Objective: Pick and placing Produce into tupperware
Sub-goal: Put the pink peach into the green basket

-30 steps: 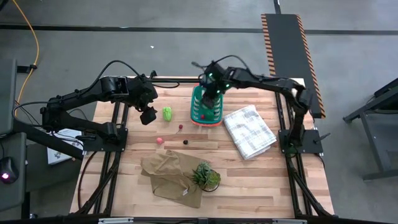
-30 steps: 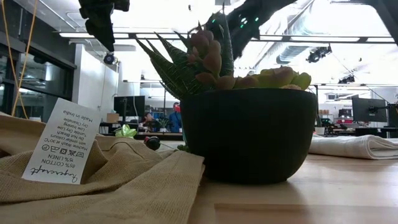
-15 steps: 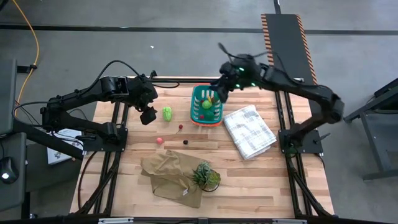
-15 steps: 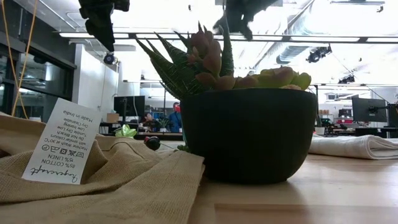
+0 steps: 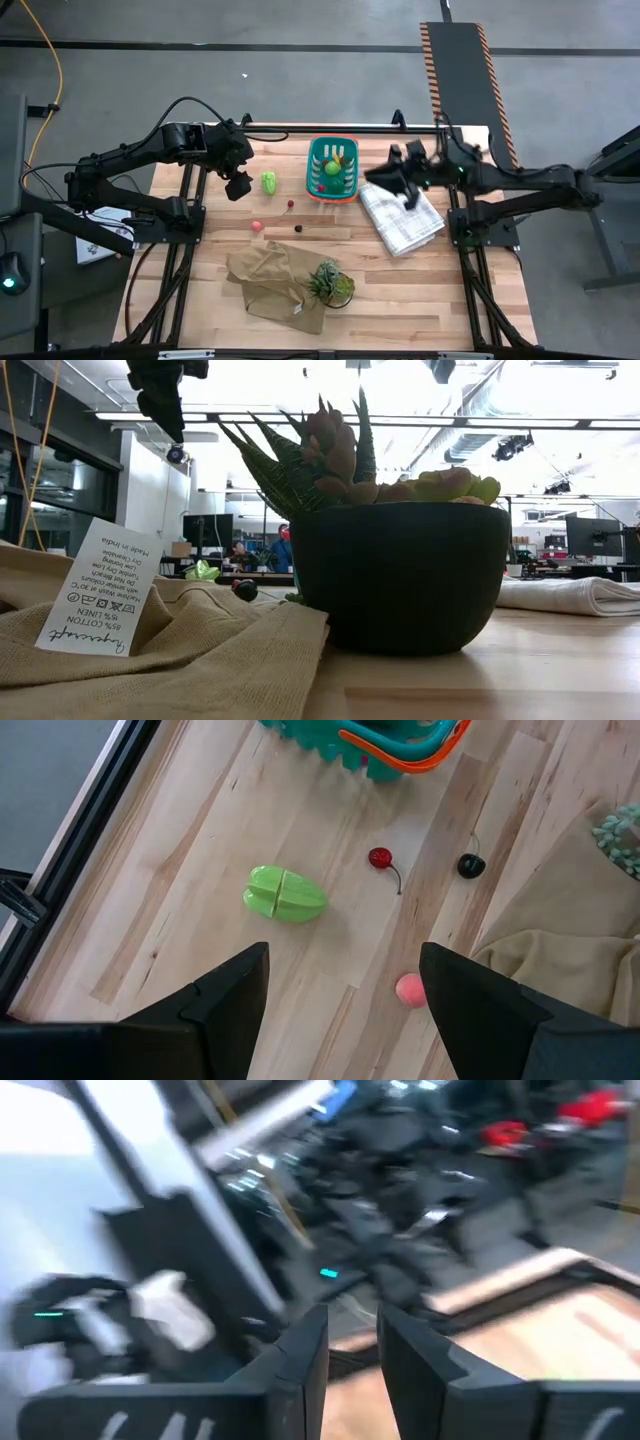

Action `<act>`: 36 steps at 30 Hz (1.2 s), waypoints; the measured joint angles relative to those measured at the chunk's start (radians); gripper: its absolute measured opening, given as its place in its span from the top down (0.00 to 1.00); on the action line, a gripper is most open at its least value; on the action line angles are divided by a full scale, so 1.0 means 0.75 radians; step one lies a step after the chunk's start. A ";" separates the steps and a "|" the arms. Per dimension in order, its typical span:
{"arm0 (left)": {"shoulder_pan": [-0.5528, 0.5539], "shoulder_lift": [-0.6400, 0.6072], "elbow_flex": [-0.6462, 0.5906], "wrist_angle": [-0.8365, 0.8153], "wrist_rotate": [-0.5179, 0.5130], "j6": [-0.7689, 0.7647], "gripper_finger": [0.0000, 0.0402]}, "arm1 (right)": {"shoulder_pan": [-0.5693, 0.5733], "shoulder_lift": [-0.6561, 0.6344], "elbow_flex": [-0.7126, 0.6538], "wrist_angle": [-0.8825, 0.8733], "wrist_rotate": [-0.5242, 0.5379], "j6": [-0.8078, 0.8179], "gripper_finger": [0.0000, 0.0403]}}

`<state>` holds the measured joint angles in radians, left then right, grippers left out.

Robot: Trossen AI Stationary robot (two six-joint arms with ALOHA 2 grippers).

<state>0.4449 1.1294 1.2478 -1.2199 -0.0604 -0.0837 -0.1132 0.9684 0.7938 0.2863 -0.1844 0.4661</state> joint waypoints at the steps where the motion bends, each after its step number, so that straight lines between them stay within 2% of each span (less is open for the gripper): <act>1: 0.000 0.000 0.000 0.000 0.000 0.000 0.38 | 0.034 -0.026 -0.048 0.063 -0.001 0.010 0.80; 5: 0.000 0.000 0.000 0.000 0.000 0.000 0.38 | 0.164 -0.101 -0.232 0.290 0.028 0.065 0.80; 10: 0.000 0.000 0.000 0.000 0.000 0.000 0.38 | 0.303 -0.131 -0.373 0.456 0.146 0.183 0.80; 21: 0.000 0.000 0.000 0.000 0.000 0.000 0.38 | 0.474 -0.132 -0.382 0.509 0.204 0.322 0.80; 24: 0.000 0.000 0.000 0.018 0.000 0.000 0.38 | 0.525 -0.130 -0.382 0.509 0.299 0.326 0.80; 27: 0.000 0.000 0.000 0.072 0.000 -0.015 0.38 | 0.563 -0.130 -0.382 0.518 0.482 0.294 0.80; 32: 0.000 -0.001 0.000 0.137 0.008 -0.168 0.38 | 0.592 -0.130 -0.381 0.543 0.725 0.241 0.80; 36: 0.000 -0.001 0.000 0.101 0.167 -0.185 0.38 | 0.592 -0.130 -0.381 0.554 0.824 0.241 0.80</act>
<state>0.4450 1.1290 1.2479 -1.1440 0.0645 -0.2227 0.3305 0.8707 0.5079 0.7021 0.4334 0.6470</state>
